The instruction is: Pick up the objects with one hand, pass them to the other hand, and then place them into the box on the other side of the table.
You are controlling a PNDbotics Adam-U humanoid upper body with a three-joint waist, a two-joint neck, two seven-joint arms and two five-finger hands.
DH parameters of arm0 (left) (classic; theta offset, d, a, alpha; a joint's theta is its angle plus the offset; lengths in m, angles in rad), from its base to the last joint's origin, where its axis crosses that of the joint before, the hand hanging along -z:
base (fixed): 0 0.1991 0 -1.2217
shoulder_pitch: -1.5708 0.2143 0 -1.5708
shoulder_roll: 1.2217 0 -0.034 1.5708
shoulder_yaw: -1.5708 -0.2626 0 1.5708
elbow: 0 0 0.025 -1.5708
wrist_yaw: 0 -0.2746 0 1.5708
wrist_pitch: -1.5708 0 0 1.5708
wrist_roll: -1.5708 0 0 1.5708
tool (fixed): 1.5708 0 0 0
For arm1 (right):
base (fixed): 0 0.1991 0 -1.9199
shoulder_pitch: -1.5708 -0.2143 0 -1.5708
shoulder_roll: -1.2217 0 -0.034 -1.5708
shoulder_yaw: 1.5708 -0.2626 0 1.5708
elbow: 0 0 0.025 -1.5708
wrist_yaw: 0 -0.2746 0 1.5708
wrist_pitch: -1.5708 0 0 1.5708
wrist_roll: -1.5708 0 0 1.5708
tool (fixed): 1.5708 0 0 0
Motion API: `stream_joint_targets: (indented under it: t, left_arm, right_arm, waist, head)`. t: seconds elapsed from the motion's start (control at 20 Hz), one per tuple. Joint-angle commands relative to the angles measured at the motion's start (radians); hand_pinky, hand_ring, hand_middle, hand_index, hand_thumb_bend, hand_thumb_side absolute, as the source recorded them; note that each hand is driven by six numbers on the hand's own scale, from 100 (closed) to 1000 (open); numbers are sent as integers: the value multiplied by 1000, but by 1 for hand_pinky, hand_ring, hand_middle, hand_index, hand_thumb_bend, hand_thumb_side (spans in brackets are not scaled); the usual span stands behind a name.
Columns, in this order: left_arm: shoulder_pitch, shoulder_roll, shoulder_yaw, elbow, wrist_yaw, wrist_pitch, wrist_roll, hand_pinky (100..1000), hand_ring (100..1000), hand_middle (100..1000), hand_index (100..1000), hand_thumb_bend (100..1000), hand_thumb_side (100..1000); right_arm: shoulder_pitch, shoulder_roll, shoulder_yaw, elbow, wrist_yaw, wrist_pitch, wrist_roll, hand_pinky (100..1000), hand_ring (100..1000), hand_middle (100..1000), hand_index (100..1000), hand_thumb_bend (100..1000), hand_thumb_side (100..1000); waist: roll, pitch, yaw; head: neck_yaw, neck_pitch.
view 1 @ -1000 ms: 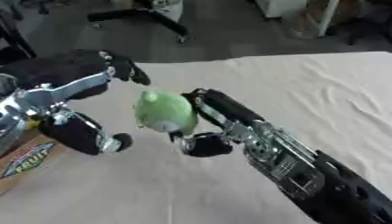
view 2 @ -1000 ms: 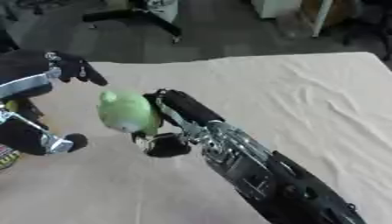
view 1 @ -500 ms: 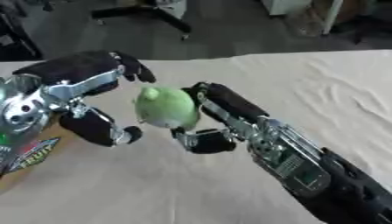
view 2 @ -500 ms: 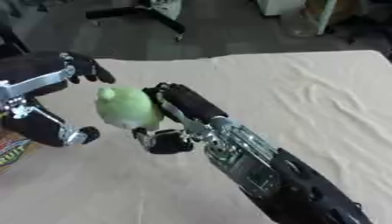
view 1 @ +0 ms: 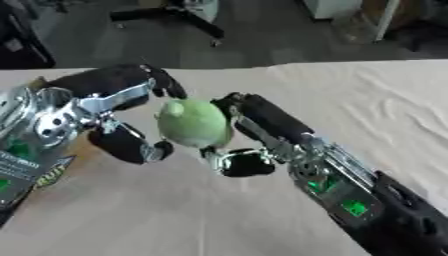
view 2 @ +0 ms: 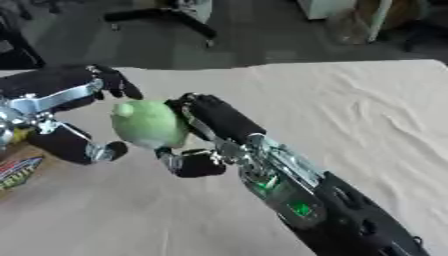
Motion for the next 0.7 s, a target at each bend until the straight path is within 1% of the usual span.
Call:
stream_joint_targets:
  t: [0.05,0.35,0.7]
  left_arm:
    - [-24,2,6,0,-12,5,1,787,820,775,841,344,100]
    - [-26,-7,2,9,-25,-1,1,788,820,778,843,362,100]
    - [-29,-16,0,9,-4,-4,0,782,817,773,840,359,100]
  right_arm:
    - [-16,-12,-1,-27,12,-5,-1,706,509,388,567,100,259]
    - [-14,-12,2,-34,9,-6,1,704,508,387,567,100,259]
    - [-15,-9,3,-41,6,-1,1,700,506,384,565,100,259]
  waist:
    - [-1,-15,0]
    - [-2,-13,0]
    - [-2,-12,0]
  head:
    - [5,-12]
    - [9,-18]
    - [3,-12]
